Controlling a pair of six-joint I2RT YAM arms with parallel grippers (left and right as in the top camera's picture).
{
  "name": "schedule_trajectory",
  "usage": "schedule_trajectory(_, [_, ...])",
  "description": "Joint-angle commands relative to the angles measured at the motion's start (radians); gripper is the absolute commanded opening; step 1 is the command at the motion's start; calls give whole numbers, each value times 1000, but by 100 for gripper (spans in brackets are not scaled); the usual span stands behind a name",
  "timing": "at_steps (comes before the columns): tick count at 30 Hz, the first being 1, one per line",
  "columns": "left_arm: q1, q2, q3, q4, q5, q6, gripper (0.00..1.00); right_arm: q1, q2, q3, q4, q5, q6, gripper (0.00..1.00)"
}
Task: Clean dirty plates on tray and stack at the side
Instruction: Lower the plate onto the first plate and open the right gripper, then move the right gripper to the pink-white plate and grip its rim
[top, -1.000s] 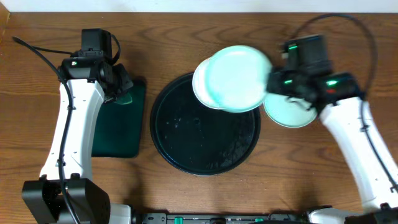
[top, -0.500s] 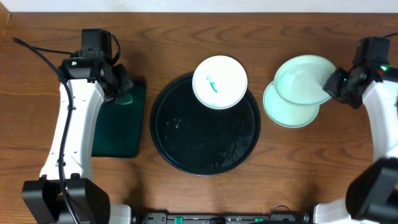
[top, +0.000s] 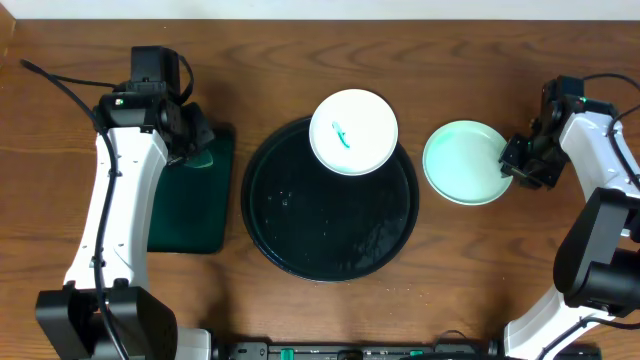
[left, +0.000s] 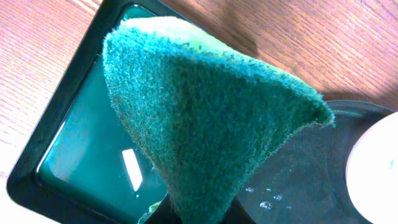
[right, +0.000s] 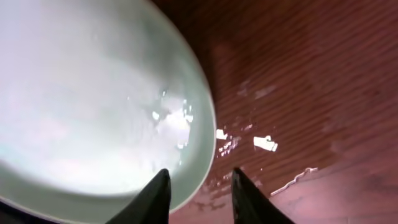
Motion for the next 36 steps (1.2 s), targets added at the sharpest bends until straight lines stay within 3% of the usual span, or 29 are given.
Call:
schedule_trajectory(1, [2,0,-6,-2,-2,13,7,16,-46,85,-40,-94,-109,31])
schedule_trajectory(5, [2,0,-10,-2,-1,13,7,92,-46,231,-80,-303,-285,36])
schedule_trajectory(10, [2,0,-11,-6,-1,13,7,282,-35,324,33,-192,-299,36])
schedule_trajectory(12, [1,0,-11,-6,-1,13,7,350,-1,368,78,-167,-324,42])
schedule_trajectory(14, [2,0,-11,-5,-1,13,7,401,85,469,70,-167,-375,47])
schedule_trajectory(20, [2,0,-11,-5,-1,13,8,454,375,772,-93,-171,-569,47])
schedule_trajectory(26, [2,0,-11,-5,-1,13,7,460,521,815,-113,-183,-592,45])
schedule_trajectory(28, [2,0,-11,-5,-1,13,7,460,546,815,-114,-207,-603,43])
schedule_trajectory(30, [2,0,-11,-5,-1,13,7,460,553,814,-114,-230,-602,34])
schedule_trajectory(31, [2,0,-11,-5,-1,13,7,460,554,815,-110,-243,-601,19])
schedule_trajectory(34, [2,0,-11,-5,-1,13,7,460,551,816,-114,-242,-586,1])
schedule_trajectory(36, [2,0,-11,-5,-1,13,7,460,544,819,-132,-243,-566,1])
